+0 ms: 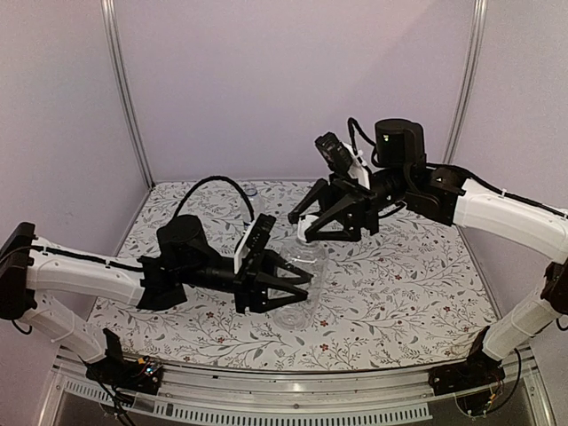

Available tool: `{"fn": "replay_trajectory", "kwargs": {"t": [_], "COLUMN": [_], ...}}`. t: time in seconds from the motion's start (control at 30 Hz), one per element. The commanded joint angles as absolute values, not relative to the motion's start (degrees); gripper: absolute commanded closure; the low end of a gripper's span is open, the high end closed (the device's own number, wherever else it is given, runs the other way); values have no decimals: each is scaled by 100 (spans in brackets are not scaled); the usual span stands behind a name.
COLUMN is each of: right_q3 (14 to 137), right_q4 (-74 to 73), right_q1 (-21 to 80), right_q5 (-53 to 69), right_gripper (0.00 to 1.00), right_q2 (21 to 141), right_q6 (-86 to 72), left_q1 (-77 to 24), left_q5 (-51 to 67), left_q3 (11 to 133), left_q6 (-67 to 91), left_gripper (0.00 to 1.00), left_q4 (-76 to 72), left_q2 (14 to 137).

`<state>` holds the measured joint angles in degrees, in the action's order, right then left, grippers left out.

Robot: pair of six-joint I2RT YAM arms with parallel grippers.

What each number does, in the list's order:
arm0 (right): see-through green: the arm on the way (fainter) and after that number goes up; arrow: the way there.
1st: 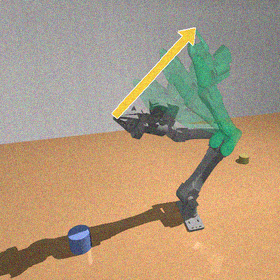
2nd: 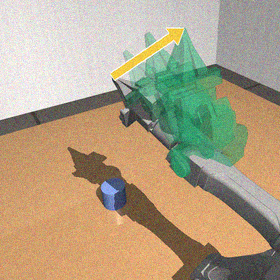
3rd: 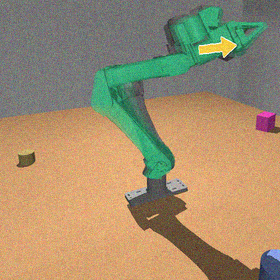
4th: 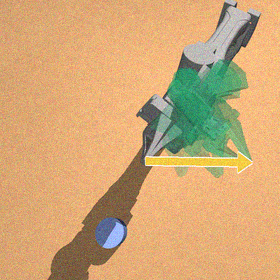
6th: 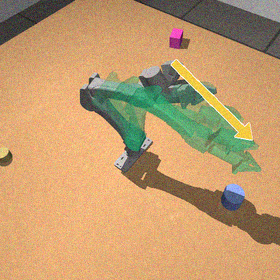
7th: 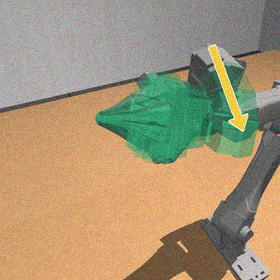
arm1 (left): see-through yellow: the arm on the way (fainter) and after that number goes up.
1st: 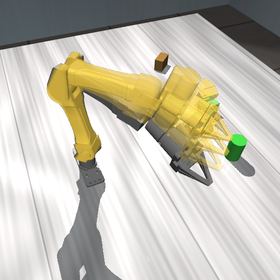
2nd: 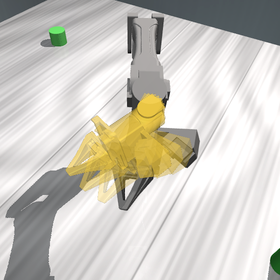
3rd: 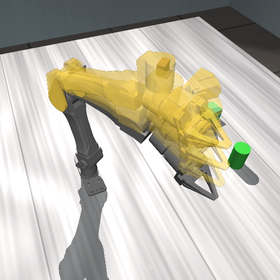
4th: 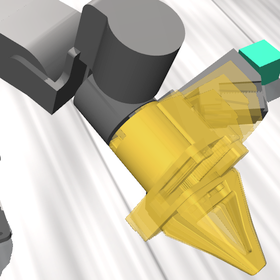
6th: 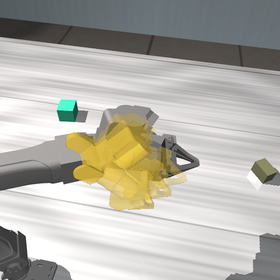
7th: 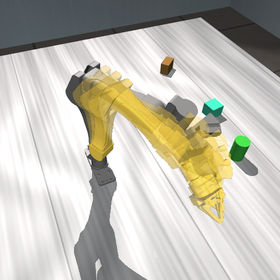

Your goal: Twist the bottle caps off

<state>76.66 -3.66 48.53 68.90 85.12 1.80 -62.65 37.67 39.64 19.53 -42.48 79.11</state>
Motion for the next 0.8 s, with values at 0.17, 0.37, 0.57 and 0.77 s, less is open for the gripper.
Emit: {"fn": "replay_trajectory", "kwargs": {"t": [0.17,0.37,0.57,0.77], "right_q3": [7765,7791,7858,7965], "right_q4": [-572,-569,-698,-876], "right_q1": [4784,4785,4818,5087], "right_q5": [4624,3242,2167,1390], "right_gripper": [16,10,10,11], "right_q2": [8106,7891,7905,8101], "right_q6": [-574,-1036,-1514,-1621], "left_q1": [-6247,-6347,-6553,-6669], "left_q5": [1752,552,-547,-1268], "left_q3": [3996,4078,4293,4489], "left_q6": [1610,1529,1484,1520], "left_gripper": [65,64,63,62], "left_q4": [-3650,-3271,-2940,-2690], "left_q2": [7507,7577,7717,7850]}}
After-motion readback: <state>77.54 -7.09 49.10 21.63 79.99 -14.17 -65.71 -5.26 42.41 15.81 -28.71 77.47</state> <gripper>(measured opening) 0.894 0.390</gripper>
